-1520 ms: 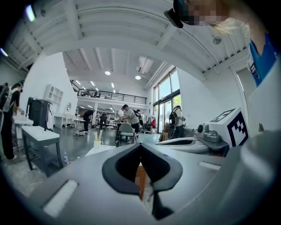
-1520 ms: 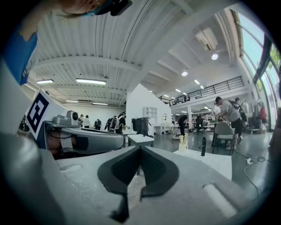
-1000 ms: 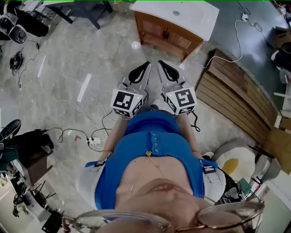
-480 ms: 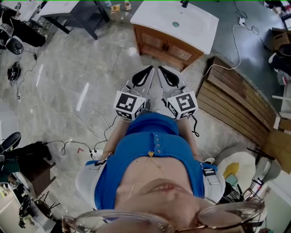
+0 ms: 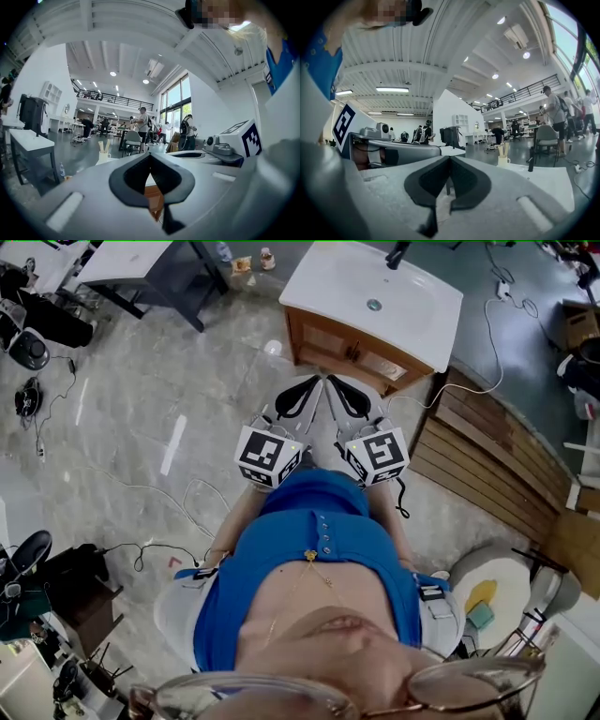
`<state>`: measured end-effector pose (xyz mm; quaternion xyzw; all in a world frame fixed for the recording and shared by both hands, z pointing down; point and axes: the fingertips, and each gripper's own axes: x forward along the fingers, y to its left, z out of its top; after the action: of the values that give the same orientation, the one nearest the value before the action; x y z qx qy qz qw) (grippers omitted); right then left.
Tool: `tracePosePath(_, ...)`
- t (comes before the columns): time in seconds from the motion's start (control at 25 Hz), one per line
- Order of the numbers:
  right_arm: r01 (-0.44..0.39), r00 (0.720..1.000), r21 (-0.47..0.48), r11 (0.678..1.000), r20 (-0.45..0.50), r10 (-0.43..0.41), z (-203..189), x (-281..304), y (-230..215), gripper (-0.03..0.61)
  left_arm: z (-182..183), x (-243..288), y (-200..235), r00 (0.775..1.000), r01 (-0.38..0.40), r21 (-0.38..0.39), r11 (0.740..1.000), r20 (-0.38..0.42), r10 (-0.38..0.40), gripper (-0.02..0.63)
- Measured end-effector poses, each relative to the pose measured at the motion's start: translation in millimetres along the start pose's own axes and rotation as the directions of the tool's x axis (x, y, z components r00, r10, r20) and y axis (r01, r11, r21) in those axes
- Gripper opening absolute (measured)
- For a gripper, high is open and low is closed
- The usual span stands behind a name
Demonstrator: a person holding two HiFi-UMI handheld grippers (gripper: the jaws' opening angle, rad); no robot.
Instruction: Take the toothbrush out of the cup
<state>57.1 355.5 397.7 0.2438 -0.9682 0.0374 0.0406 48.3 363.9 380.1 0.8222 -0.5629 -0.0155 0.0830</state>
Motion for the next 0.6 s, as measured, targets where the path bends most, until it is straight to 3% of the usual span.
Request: tracePosePath(0.6,0.031,0.999,-0.002,1.000,-0.038,-0.031,-3,49,7,0.002,-3,-2,53,1.000,0.022,-0.045,0.999,-0.011,-0.023,0.002)
